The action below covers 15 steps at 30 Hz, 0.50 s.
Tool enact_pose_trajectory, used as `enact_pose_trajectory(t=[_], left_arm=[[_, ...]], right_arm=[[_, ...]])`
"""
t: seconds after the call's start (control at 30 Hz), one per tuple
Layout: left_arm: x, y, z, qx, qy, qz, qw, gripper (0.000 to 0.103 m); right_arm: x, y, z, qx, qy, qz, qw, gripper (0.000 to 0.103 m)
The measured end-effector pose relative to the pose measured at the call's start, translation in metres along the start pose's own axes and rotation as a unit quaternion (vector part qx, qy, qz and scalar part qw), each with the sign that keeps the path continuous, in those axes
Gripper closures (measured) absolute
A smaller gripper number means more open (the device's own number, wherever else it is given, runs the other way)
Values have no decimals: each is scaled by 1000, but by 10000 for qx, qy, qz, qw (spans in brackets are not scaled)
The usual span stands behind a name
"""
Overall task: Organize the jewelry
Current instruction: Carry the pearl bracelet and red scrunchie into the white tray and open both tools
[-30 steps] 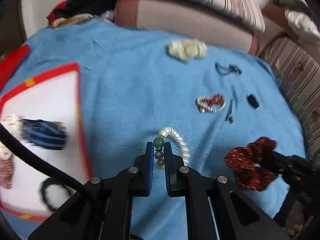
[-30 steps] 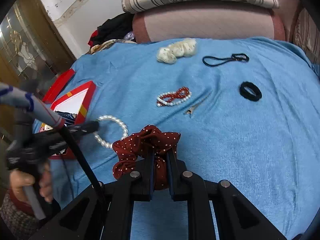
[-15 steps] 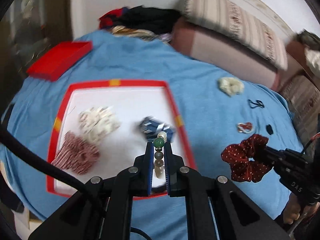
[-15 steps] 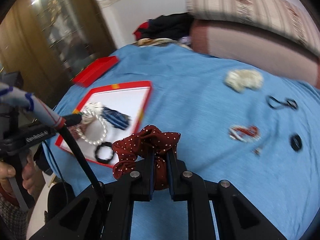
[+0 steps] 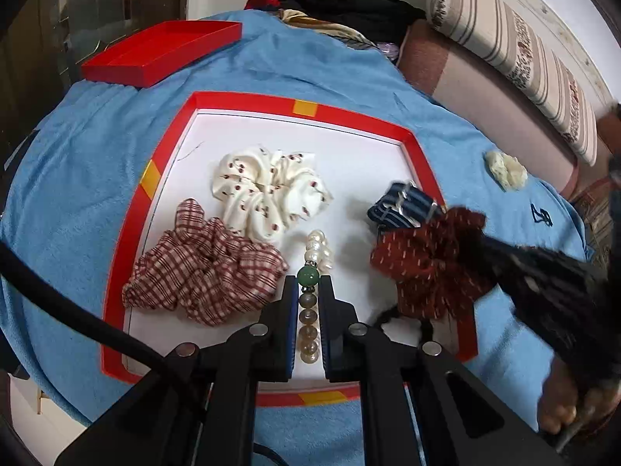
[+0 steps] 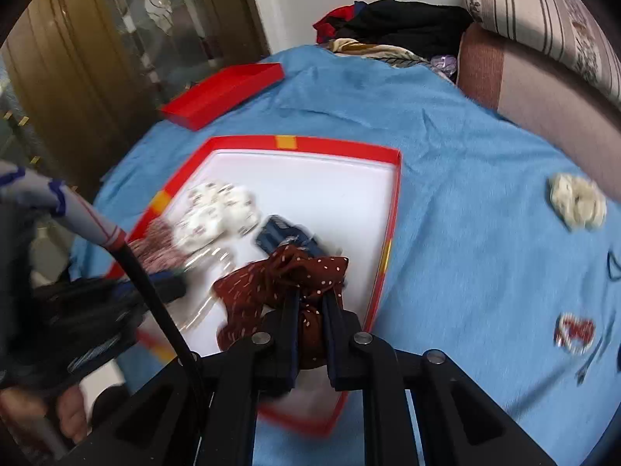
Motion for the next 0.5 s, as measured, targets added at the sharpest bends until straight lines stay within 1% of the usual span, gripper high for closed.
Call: enact_pose_trajectory(t=[0.1,0.17,0.2,0.27,0.4,0.5], left_arm=[[-6,-2,4,-16,14,-83,10000,94],[-9,-3,7,-34,48,-148,9999,94],[-10,-3,7,-38,58,-168,9998,94],[-11,-3,8,-43,67,-194,9998,94],[-11,-2,4,-2,67,-159,9999,94],[-10,-1,-2,68,-5,-149,9999,93]], right_arm=[[11,-24,13,52,311,-16,9995,91],[21,-38,18,86,430,73,9990,91],[26,-42,18,88,423,132,9990,91],[32,-45,14,81,283,253,9992,91],[34,-30,1,23,-292,505,9983,91],[27,-19,-1,-35,-447,515,9977,91]])
Point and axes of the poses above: each gripper's, at about its wrist camera, not at the fingertips, and z roughly the way its jaws point, x to its right, y to its underside, the point moved 1 cm from there along z, roughly the way its jaws point, and after that the axes turned 7 degrees about -y, right-handed, at the moved point
